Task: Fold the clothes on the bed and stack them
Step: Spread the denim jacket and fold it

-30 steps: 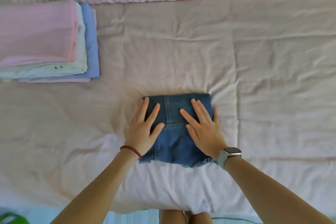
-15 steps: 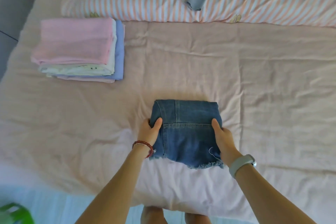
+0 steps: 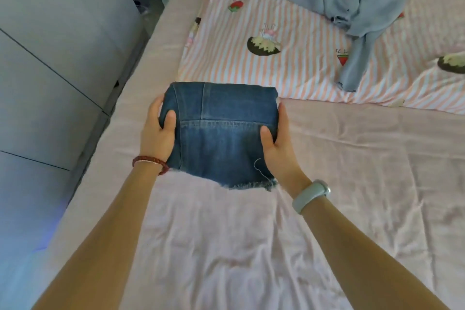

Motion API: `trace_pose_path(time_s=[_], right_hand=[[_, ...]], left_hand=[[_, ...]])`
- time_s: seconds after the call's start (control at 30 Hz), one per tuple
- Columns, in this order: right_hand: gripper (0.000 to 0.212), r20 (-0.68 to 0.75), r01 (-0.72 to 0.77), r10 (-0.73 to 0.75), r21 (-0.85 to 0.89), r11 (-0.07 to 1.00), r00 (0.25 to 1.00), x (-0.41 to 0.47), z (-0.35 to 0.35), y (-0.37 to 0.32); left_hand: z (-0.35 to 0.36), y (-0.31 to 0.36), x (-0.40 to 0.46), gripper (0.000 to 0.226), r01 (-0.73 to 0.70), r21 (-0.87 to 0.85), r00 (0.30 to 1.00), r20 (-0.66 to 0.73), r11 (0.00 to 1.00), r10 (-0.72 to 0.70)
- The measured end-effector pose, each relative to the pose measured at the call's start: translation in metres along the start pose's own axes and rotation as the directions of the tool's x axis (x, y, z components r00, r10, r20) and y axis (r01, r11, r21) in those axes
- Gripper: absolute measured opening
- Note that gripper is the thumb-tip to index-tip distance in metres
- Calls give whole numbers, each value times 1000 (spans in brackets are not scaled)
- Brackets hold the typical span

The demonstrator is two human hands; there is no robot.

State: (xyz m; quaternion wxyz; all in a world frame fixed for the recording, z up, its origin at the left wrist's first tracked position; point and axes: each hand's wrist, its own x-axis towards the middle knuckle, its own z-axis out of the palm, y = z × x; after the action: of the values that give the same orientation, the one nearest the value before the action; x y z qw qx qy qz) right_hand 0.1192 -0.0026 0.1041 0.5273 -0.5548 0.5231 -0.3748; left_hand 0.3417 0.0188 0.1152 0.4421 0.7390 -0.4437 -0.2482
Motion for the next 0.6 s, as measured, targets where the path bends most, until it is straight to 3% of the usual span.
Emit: trace_pose_path(time_s=[0.1,0.2,0.3,0.37,0.43,0.53,0.6], right_hand=[[57,16,43,-42,-58,997,999,46,41,1],[56,52,-75,86,-183,980,995,74,64,16],[58,111,-117,231,-609,784,966,80,80,38],[58,59,-72,196,-795,602,979,77,87,43],[57,-10,-21,29,-908,418,1000,74,89,43],[51,45,128,-267,-945,302,963,76,92,42],[53,123,193,-253,-943,271,960,82,97,48]], left_hand=[[-16,-25,60,44,11,3,998,61,1000,-11],[-13,-60,91,50,69,56,978,193,996,-78],[0,-93,96,54,116,259,932,305,959,-195],[5,-101,94,54,113,464,949,212,879,-234],[7,-97,87,54,-15,699,996,74,715,-52],[21,-90,75,47,-320,748,935,152,581,319],[34,-91,71,51,-389,743,920,280,545,274]])
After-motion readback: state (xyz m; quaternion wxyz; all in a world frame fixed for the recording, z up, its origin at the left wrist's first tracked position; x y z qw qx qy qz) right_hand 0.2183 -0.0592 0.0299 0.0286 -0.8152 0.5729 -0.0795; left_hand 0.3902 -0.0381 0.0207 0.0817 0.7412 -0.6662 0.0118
